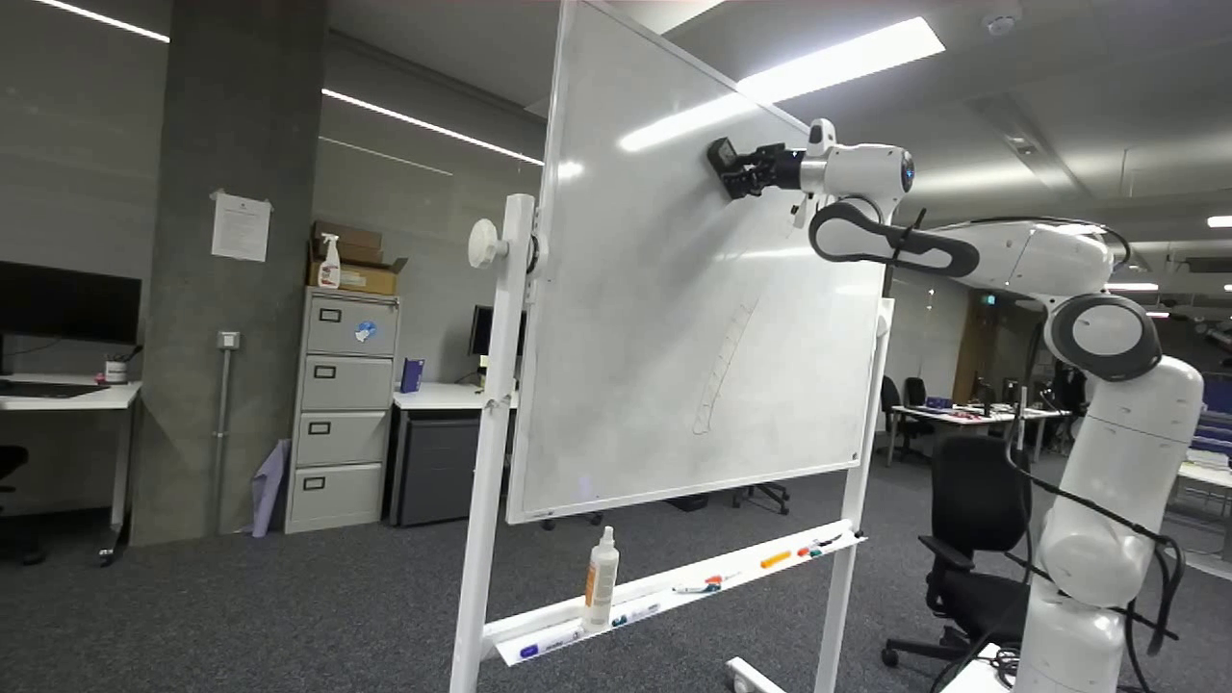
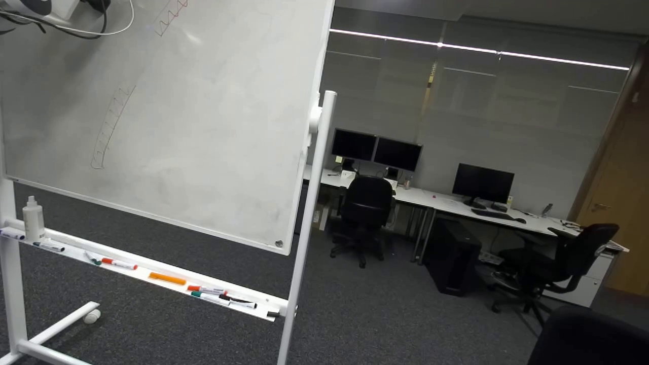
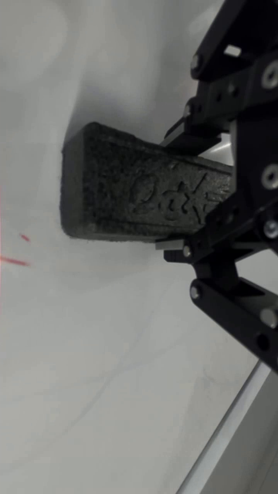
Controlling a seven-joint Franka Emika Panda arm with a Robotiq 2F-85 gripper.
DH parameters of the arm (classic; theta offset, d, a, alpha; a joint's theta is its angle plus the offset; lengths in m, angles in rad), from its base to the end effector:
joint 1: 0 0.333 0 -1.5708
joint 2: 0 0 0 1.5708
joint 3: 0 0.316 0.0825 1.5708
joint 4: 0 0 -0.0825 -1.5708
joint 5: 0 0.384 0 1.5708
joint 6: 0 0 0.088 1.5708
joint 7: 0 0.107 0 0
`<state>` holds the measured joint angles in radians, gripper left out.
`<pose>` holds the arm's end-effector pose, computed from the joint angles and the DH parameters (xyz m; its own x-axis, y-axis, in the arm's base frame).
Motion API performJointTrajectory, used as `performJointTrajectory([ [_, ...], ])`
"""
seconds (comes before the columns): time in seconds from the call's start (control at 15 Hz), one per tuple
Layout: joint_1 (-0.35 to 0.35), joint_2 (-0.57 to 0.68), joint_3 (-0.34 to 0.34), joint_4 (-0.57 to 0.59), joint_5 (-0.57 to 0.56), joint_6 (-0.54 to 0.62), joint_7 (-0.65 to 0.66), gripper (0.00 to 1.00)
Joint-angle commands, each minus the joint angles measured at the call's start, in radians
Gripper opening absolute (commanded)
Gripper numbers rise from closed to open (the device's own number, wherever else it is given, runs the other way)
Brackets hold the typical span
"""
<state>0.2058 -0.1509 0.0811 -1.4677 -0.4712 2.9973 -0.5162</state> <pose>0.4531 0.1747 0.9251 -0.2506 0.7990 0.5467 0.0194 -0.5604 0.8280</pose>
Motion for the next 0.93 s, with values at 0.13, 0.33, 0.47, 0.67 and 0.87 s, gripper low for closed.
performJointTrajectory([
  [0.13,0.070,0.047,-0.014,-0.068,0.079,-0.016,-0.094,0.30],
  [0.33,0.097,0.041,-0.024,-0.094,0.116,-0.015,-0.129,0.30],
  [0.47,0.108,0.036,-0.033,-0.100,0.144,-0.012,-0.152,0.30],
  [0.67,0.113,0.015,-0.059,-0.106,0.207,-0.001,-0.187,0.30],
  [0.87,0.119,-0.012,-0.094,-0.117,0.281,0.008,-0.218,0.30],
])
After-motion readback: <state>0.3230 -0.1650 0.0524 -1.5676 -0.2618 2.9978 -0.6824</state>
